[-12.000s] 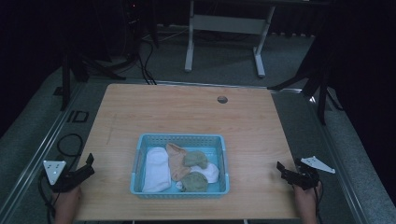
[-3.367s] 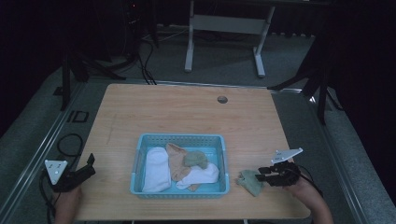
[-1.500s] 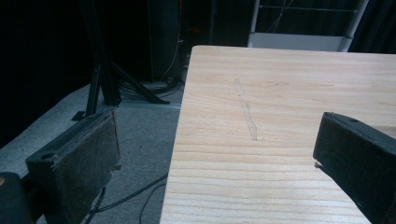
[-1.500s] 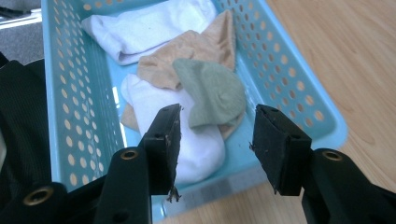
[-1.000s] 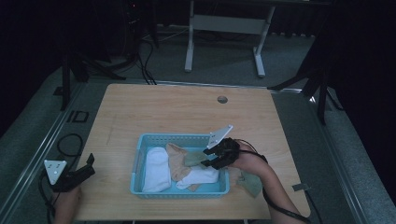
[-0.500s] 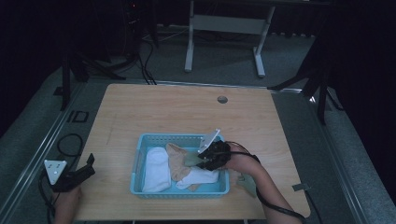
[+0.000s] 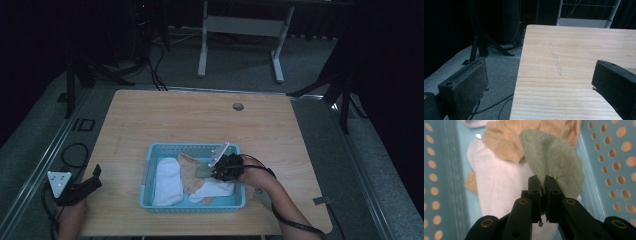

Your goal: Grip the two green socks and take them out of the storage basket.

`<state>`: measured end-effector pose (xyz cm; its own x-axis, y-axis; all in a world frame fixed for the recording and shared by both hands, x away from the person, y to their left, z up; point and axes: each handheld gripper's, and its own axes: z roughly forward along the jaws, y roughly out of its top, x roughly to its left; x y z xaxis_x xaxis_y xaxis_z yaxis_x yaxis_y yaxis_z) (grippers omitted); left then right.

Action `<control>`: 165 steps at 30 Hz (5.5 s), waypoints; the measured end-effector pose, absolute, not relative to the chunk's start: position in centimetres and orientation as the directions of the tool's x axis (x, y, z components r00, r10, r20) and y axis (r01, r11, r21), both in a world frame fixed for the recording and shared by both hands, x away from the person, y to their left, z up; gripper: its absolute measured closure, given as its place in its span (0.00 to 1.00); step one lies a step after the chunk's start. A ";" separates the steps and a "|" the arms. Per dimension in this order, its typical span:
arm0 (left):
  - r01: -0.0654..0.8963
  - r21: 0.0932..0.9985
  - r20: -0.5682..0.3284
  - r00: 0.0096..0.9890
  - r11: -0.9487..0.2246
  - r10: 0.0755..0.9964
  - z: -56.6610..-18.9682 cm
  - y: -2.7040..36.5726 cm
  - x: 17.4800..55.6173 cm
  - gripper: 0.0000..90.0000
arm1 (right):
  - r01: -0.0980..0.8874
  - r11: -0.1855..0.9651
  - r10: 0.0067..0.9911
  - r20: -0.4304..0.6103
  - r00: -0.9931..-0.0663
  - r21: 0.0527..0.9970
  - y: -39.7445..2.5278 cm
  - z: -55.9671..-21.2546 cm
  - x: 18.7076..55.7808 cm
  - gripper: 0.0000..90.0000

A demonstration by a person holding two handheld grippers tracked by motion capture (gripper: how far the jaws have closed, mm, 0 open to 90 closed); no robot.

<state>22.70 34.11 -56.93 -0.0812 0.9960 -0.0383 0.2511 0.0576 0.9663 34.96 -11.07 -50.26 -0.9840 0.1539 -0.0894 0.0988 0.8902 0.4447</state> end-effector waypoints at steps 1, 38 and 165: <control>0.251 0.966 -0.039 -0.081 0.058 0.996 -56.9 34.1 22.7 0.01 | 0.097 0.886 0.153 -0.090 -0.984 0.453 -11.2 -50.0 35.0 0.94; 0.250 0.967 -0.032 -0.088 0.053 0.996 -56.9 34.0 22.7 0.01 | 0.018 0.744 0.212 -0.209 -0.955 0.668 -16.3 -38.4 32.7 0.95; 0.250 0.967 -0.020 -0.092 0.043 0.996 -56.9 33.9 22.7 0.01 | 0.517 0.084 0.962 0.066 -0.266 0.852 -41.5 -56.0 29.4 0.14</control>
